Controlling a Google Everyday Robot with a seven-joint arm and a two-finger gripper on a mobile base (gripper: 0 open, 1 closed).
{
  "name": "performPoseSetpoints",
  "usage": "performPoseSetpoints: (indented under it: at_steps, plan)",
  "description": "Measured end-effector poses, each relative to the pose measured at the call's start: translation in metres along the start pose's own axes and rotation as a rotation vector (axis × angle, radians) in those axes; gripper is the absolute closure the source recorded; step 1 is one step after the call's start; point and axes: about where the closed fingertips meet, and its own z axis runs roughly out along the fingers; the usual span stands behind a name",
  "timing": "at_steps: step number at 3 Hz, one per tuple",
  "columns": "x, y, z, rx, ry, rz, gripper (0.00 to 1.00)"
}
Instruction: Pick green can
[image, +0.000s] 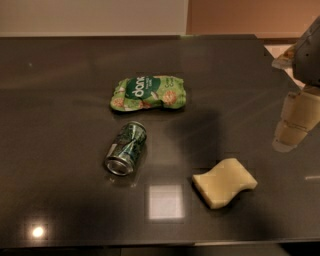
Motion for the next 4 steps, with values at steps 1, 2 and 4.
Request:
performPoseSetpoints:
  at_steps: [1, 2, 4]
  plan:
    - [0.0, 0.0, 0.0, 0.0, 0.0, 0.0, 0.0]
    - [-0.005, -0.001, 0.001, -0.005, 0.007, -0.026, 0.0]
    - [-0.046, -0.013, 0.03, -0.064, 0.026, -0.167, 0.0]
